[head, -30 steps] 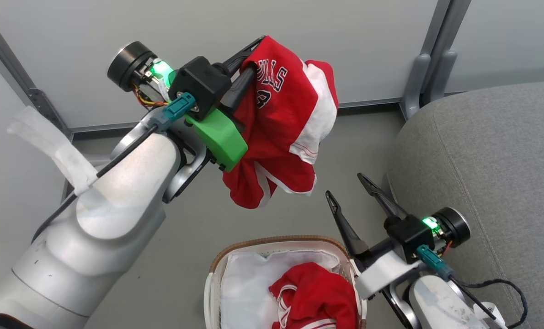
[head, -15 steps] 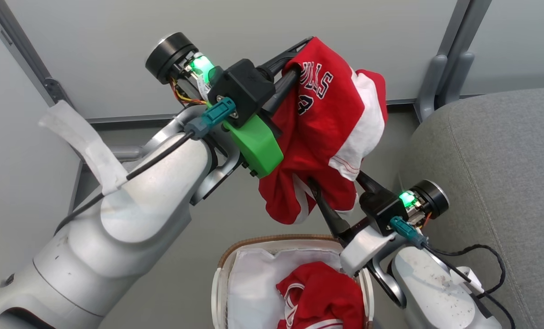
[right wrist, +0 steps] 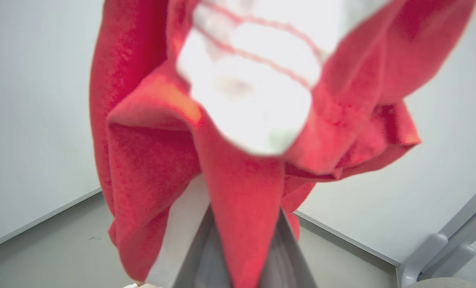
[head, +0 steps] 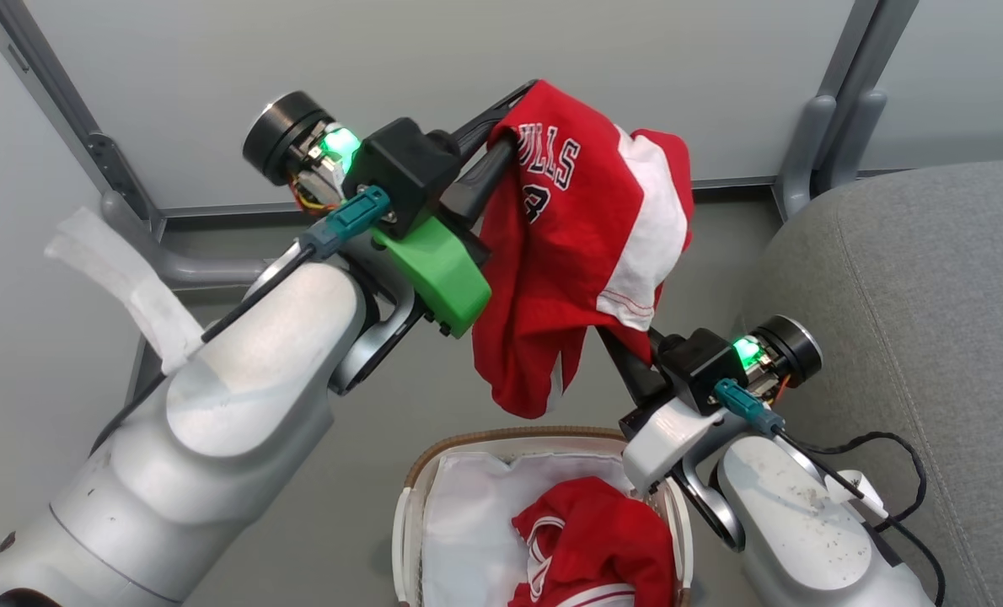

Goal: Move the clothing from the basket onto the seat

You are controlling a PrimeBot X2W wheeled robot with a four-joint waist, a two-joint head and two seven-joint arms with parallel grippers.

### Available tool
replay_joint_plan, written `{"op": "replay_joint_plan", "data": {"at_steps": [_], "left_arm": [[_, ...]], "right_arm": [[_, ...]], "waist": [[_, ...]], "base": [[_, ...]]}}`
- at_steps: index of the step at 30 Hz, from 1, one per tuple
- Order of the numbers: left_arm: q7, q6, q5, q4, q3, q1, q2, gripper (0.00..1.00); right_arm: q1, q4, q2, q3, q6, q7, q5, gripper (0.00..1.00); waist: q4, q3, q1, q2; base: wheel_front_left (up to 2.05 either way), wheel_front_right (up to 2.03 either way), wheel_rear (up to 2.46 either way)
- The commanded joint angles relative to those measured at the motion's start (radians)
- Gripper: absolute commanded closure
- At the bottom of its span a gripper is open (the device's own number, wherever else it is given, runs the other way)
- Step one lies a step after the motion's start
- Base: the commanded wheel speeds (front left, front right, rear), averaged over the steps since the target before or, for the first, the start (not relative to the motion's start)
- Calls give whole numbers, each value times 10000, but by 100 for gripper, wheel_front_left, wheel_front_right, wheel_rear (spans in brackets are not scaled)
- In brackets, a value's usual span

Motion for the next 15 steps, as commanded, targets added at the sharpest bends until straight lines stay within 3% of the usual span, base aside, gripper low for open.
{"op": "replay_joint_plan", "data": {"at_steps": [1,3,4,6,7,8,15], "left_arm": [[-128,92,-129,170,80,260,120,100],[-331,137,-217,450,123,531,173,100],[-471,166,-264,605,147,672,171,93],[-697,190,-366,868,184,935,144,53],[-834,197,-426,1017,188,1105,118,5],[-936,221,-497,1136,210,1229,84,0],[-1557,286,-881,1882,357,2398,-282,0]], "right_arm": [[152,-138,-47,-96,-10,-25,-79,100],[273,-345,-47,-243,-10,-25,-92,100],[345,-464,-47,-329,-10,-25,-77,100],[441,-661,-47,-488,-10,-25,-43,100],[501,-787,-46,-577,-10,-25,-48,100],[546,-870,-46,-637,-10,-25,-58,100],[810,-1608,-44,-1263,-10,-25,-154,100]], "waist": [[-65,60,1,0],[-123,98,1,0],[-157,114,1,0],[-201,128,1,0],[-229,133,1,0],[-251,133,1,0],[-365,82,1,0]], "base": [[0,0,0],[0,0,0],[0,0,0],[0,0,0],[0,0,0],[0,0,0],[0,0,0]]}}
